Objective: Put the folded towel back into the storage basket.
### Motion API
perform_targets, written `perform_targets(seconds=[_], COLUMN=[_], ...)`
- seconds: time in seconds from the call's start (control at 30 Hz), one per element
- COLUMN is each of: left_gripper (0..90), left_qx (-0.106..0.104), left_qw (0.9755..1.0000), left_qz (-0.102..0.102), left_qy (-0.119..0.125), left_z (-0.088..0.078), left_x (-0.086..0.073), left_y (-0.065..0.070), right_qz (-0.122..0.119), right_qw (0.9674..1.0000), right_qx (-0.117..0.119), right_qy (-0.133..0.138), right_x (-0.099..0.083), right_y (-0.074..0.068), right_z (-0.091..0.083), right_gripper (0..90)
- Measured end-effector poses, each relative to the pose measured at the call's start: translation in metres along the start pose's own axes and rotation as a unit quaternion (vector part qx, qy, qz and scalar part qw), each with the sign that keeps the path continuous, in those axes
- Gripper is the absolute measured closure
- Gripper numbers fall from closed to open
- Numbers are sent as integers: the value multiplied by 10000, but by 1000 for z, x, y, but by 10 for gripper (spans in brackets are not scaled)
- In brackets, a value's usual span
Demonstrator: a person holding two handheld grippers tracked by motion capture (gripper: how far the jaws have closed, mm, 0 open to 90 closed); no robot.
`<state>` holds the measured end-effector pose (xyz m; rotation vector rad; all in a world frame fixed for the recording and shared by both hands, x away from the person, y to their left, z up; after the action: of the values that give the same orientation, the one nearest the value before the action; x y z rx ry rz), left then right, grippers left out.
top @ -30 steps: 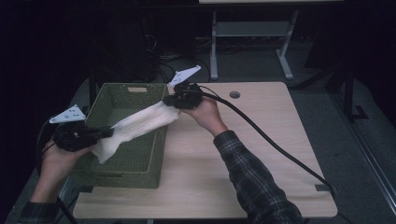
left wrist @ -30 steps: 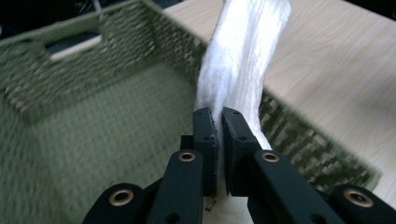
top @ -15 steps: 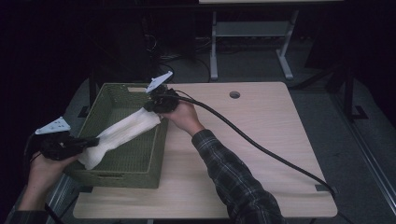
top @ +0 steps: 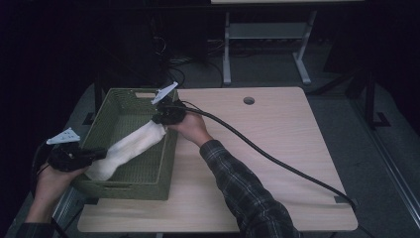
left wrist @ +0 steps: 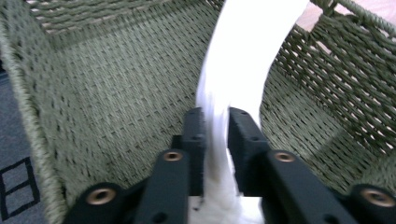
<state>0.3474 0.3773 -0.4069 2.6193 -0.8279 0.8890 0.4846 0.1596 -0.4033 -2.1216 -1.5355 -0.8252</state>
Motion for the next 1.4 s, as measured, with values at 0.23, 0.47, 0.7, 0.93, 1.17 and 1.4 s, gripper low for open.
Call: perform_targets(seconds=[0.23,0.47,0.7,0.93,1.17,1.4], left_gripper=[591,514,479,441,404,372], left_qx=[67,51,-2,-113,-225,-373], left_qw=[9999,9995,9992,9983,9974,9969], left_qz=[-71,-121,-144,-151,-73,115], left_qy=[126,274,386,547,677,678], left_z=[-1,-3,-3,-4,3,19], left_x=[3,9,16,31,59,89], left_y=[0,3,9,22,48,81], right_qz=[26,150,474,680,928,1026], right_qw=[9999,9998,9984,9972,9945,9930], right_qx=[0,-88,-304,-288,-331,-424], right_qy=[-109,-74,-7,93,344,395], right_x=[-3,8,12,5,-17,-47], right_y=[1,12,28,35,44,51], right_z=[11,14,15,-7,-47,-79], right_gripper=[853,853,617,497,409,359])
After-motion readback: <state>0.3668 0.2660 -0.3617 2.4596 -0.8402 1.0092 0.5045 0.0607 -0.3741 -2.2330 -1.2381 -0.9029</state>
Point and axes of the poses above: each handheld gripper's, and its own axes: z roughly forward along the jaws, x roughly out of its top, y roughly to its right, the point moved 7 cm from there along z, roughly forward along the jaws, and after that the axes turned 10 degrees about -y, right-handed, at the moved point
